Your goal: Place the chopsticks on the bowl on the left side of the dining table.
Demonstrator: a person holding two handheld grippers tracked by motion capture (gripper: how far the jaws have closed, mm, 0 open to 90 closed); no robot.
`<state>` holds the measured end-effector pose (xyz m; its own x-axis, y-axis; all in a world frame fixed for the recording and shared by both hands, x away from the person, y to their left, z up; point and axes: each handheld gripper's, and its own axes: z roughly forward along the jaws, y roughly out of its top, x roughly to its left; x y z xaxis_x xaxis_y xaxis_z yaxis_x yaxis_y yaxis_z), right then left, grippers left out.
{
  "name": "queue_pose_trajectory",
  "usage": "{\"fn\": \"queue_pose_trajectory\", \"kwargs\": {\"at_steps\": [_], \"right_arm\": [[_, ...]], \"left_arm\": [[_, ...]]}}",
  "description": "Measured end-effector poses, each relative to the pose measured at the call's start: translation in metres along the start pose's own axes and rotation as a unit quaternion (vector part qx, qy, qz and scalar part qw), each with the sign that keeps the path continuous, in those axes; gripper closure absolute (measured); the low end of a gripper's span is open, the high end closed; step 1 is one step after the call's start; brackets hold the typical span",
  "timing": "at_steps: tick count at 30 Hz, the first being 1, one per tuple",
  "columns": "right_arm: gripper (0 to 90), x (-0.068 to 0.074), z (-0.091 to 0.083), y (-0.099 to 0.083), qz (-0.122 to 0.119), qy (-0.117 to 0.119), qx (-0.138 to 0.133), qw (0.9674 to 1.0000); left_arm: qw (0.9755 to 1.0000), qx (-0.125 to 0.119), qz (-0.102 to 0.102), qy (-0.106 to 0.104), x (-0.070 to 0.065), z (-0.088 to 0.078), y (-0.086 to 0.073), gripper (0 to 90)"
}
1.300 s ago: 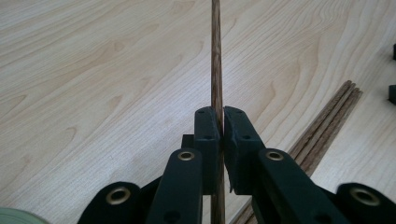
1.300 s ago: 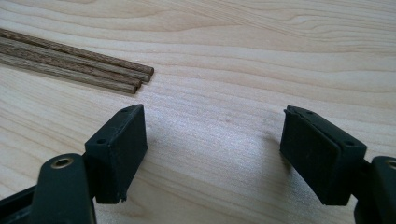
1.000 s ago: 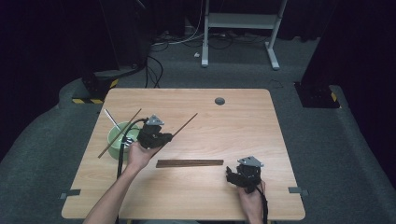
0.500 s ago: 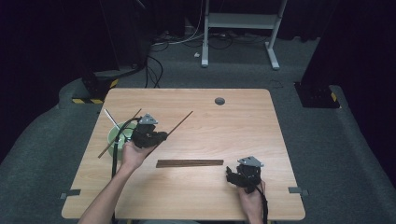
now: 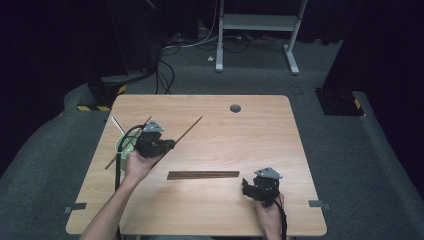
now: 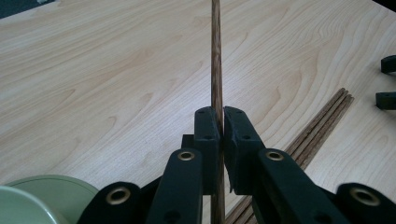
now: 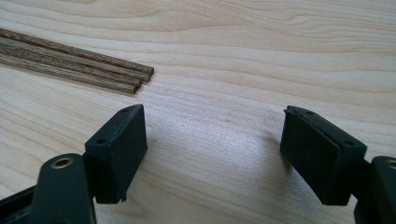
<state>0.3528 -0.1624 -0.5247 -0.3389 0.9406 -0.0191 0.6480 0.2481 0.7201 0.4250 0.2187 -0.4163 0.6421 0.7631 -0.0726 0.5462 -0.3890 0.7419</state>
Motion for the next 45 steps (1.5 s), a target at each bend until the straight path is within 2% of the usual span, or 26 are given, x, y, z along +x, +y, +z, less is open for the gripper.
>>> {"fn": "queue_pose_trajectory", "kwargs": {"at_steps": [21, 24, 33, 38, 45], "right_arm": [[22.1, 0.0, 0.0, 0.0, 0.0, 0.0, 0.0, 1.0], [22.0, 0.0, 0.0, 0.0, 0.0, 0.0, 0.0, 1.0], [22.0, 0.0, 0.0, 0.0, 0.0, 0.0, 0.0, 1.0], [22.1, 0.0, 0.0, 0.0, 0.0, 0.0, 0.0, 1.0], [22.1, 0.0, 0.0, 0.0, 0.0, 0.0, 0.0, 1.0]], "left_arm": [[0.9998, -0.006, 0.003, 0.016, 0.009, -0.022, -0.003, 83.9], [0.9997, -0.009, -0.005, 0.022, 0.013, -0.029, -0.005, 83.8], [0.9993, -0.014, -0.009, 0.035, 0.02, -0.041, -0.009, 83.8], [0.9987, -0.014, -0.01, 0.048, 0.024, -0.049, -0.011, 83.9], [0.9983, -0.016, -0.015, 0.054, 0.029, -0.055, -0.014, 83.9]]}}
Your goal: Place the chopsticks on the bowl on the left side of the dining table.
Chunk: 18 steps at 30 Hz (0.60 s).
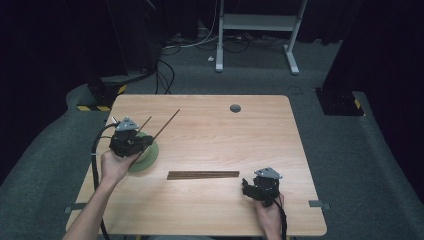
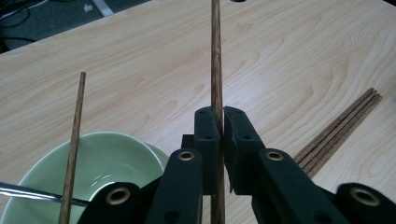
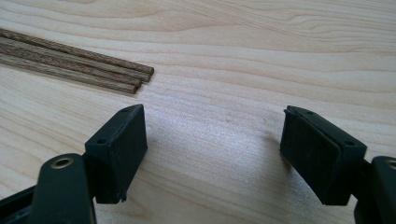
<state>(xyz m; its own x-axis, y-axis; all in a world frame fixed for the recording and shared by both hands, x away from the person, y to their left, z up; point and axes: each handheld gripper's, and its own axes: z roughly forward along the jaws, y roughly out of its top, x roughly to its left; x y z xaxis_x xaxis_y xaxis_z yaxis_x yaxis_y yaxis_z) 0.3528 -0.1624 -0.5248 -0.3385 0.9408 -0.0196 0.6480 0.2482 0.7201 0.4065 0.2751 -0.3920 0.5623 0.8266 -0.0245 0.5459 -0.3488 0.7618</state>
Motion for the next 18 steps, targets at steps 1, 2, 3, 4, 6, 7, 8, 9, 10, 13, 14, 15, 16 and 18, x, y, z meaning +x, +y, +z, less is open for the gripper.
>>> {"fn": "queue_pose_trajectory", "kwargs": {"at_steps": [1, 2, 3, 4, 6, 7, 8, 9, 10, 13, 14, 15, 16, 18], "right_arm": [[22.1, 0.0, 0.0, 0.0, 0.0, 0.0, 0.0, 1.0], [22.1, 0.0, 0.0, 0.0, 0.0, 0.0, 0.0, 1.0], [22.1, 0.0, 0.0, 0.0, 0.0, 0.0, 0.0, 1.0], [22.1, 0.0, 0.0, 0.0, 0.0, 0.0, 0.0, 1.0], [22.0, 0.0, 0.0, 0.0, 0.0, 0.0, 0.0, 1.0], [22.1, 0.0, 0.0, 0.0, 0.0, 0.0, 0.0, 1.0], [22.1, 0.0, 0.0, 0.0, 0.0, 0.0, 0.0, 1.0], [22.1, 0.0, 0.0, 0.0, 0.0, 0.0, 0.0, 1.0], [22.1, 0.0, 0.0, 0.0, 0.0, 0.0, 0.0, 1.0], [22.1, 0.0, 0.0, 0.0, 0.0, 0.0, 0.0, 1.0], [22.1, 0.0, 0.0, 0.0, 0.0, 0.0, 0.0, 1.0], [22.1, 0.0, 0.0, 0.0, 0.0, 0.0, 0.0, 1.0], [22.1, 0.0, 0.0, 0.0, 0.0, 0.0, 0.0, 1.0], [22.1, 0.0, 0.0, 0.0, 0.0, 0.0, 0.0, 1.0]], "left_arm": [[1.0, -0.001, -0.001, 0.001, 0.0, -0.001, 0.0, 83.9], [1.0, -0.002, -0.002, 0.002, 0.001, -0.002, -0.001, 83.9], [1.0, -0.001, -0.001, 0.004, 0.002, -0.003, -0.001, 83.9], [1.0, -0.001, -0.003, 0.005, 0.003, -0.003, -0.002, 83.9], [1.0, -0.001, -0.004, 0.006, 0.003, -0.004, -0.002, 83.9], [1.0, -0.001, -0.005, 0.006, 0.005, -0.004, -0.003, 83.8], [1.0, -0.001, -0.005, 0.006, 0.005, -0.004, -0.003, 83.9], [0.9999, 0.0, -0.007, 0.007, 0.006, -0.005, -0.004, 83.9], [0.9999, 0.0, -0.007, 0.008, 0.006, -0.005, -0.004, 83.9], [0.9999, 0.0, -0.008, 0.011, 0.007, -0.007, -0.004, 83.9], [0.9999, 0.001, -0.007, 0.013, 0.008, -0.008, -0.005, 83.9], [0.9998, 0.003, -0.004, 0.018, 0.009, -0.008, -0.005, 83.9], [0.9998, 0.003, -0.005, 0.018, 0.009, -0.008, -0.005, 83.9], [0.9998, 0.005, -0.005, 0.02, 0.011, -0.009, -0.006, 83.8]]}}
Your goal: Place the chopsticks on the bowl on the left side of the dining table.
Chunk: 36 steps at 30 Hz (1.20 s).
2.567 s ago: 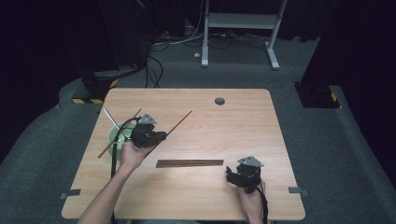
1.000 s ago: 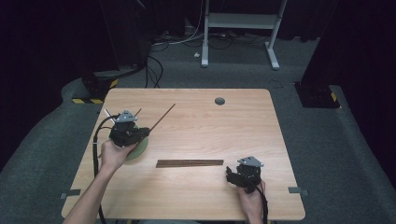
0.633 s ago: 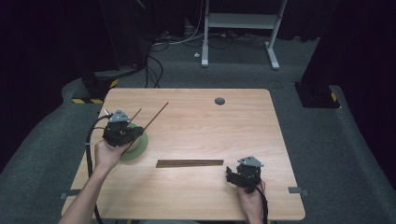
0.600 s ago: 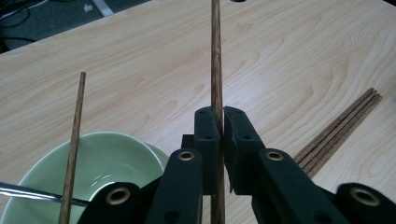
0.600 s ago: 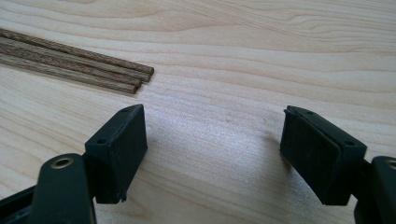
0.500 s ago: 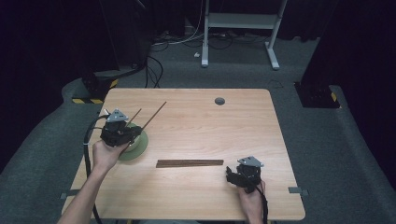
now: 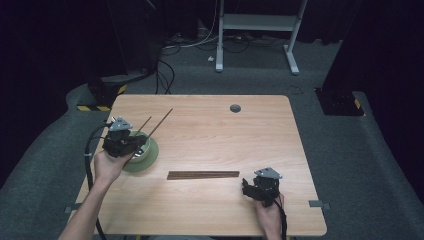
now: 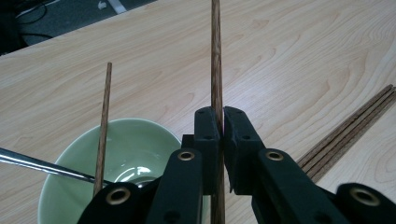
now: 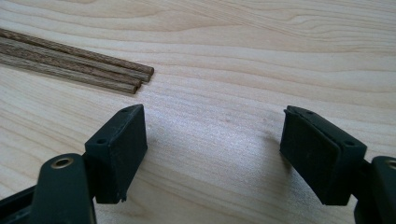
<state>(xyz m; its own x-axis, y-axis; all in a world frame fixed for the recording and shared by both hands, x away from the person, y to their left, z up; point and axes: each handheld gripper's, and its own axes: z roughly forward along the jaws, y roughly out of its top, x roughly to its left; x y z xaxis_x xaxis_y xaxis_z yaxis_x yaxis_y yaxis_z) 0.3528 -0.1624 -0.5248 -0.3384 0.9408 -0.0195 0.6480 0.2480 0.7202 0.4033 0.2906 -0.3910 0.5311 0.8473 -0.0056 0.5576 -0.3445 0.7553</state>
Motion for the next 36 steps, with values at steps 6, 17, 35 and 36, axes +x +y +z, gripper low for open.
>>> {"fn": "queue_pose_trajectory", "kwargs": {"at_steps": [6, 17, 35, 36], "right_arm": [[22.1, 0.0, 0.0, 0.0, 0.0, 0.0, 0.0, 1.0], [22.1, 0.0, 0.0, 0.0, 0.0, 0.0, 0.0, 1.0], [22.1, 0.0, 0.0, 0.0, 0.0, 0.0, 0.0, 1.0], [22.1, 0.0, 0.0, 0.0, 0.0, 0.0, 0.0, 1.0]], "left_arm": [[1.0, 0.001, -0.004, 0.006, 0.004, -0.003, -0.002, 83.9], [0.9994, 0.014, -0.007, 0.03, 0.015, -0.006, -0.01, 83.8], [0.9978, 0.037, -0.011, 0.055, 0.026, 0.001, -0.02, 83.9], [0.9973, 0.041, -0.007, 0.061, 0.026, 0.002, -0.021, 83.8]]}}
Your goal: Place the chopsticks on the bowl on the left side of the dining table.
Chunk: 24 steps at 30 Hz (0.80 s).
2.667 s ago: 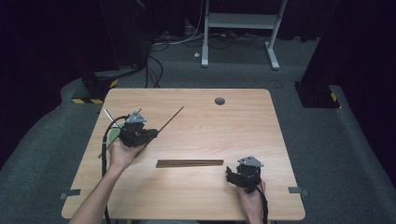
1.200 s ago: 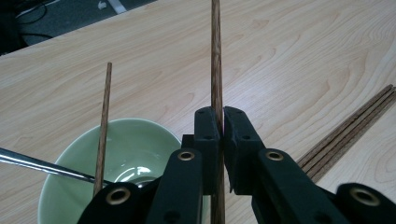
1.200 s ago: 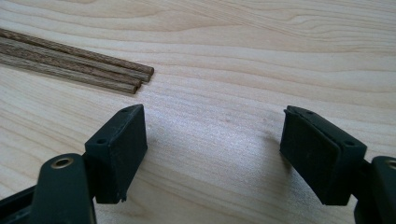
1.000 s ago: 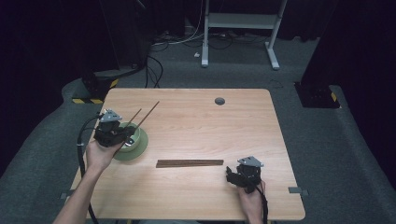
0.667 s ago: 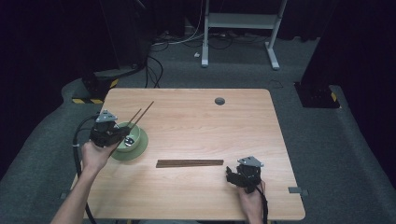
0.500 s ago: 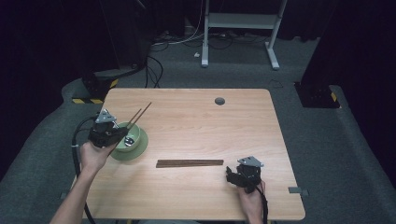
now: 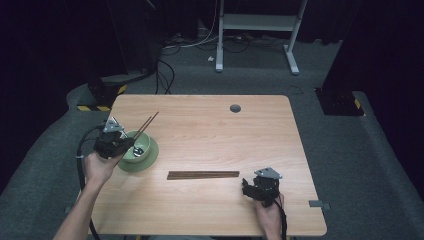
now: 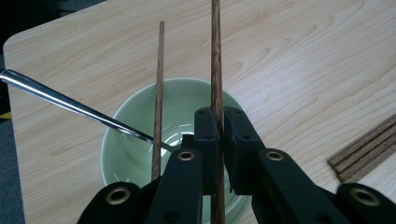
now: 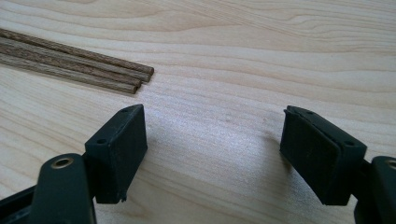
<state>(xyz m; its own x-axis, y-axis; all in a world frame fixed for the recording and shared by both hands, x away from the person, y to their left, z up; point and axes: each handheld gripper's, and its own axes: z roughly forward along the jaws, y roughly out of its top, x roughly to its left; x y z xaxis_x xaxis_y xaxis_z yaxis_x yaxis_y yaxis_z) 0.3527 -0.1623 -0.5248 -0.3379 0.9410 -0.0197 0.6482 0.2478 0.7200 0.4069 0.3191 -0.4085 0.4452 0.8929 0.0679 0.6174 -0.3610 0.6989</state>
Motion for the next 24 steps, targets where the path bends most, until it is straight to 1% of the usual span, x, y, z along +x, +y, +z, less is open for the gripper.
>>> {"fn": "queue_pose_trajectory", "kwargs": {"at_steps": [3, 7, 9, 17, 20, 21, 24], "right_arm": [[22.1, 0.0, 0.0, 0.0, 0.0, 0.0, 0.0, 1.0], [22.1, 0.0, 0.0, 0.0, 0.0, 0.0, 0.0, 1.0], [22.1, 0.0, 0.0, 0.0, 0.0, 0.0, 0.0, 1.0], [22.1, 0.0, 0.0, 0.0, 0.0, 0.0, 0.0, 1.0], [22.1, 0.0, 0.0, 0.0, 0.0, 0.0, 0.0, 1.0], [22.1, 0.0, 0.0, 0.0, 0.0, 0.0, 0.0, 1.0], [22.1, 0.0, 0.0, 0.0, 0.0, 0.0, 0.0, 1.0]], "left_arm": [[1.0, 0.004, 0.003, 0.006, 0.0, 0.002, -0.002, 83.8], [0.9999, 0.009, 0.0, 0.01, 0.003, 0.006, -0.005, 83.8], [0.9999, 0.01, -0.007, 0.011, 0.005, 0.008, -0.007, 83.8], [0.9995, 0.023, -0.012, 0.018, 0.009, 0.015, -0.011, 83.9], [0.9993, 0.026, -0.01, 0.024, 0.009, 0.018, -0.012, 83.8], [0.9992, 0.029, -0.005, 0.028, 0.009, 0.019, -0.013, 83.8], [0.999, 0.032, -0.006, 0.029, 0.009, 0.021, -0.013, 83.8]]}}
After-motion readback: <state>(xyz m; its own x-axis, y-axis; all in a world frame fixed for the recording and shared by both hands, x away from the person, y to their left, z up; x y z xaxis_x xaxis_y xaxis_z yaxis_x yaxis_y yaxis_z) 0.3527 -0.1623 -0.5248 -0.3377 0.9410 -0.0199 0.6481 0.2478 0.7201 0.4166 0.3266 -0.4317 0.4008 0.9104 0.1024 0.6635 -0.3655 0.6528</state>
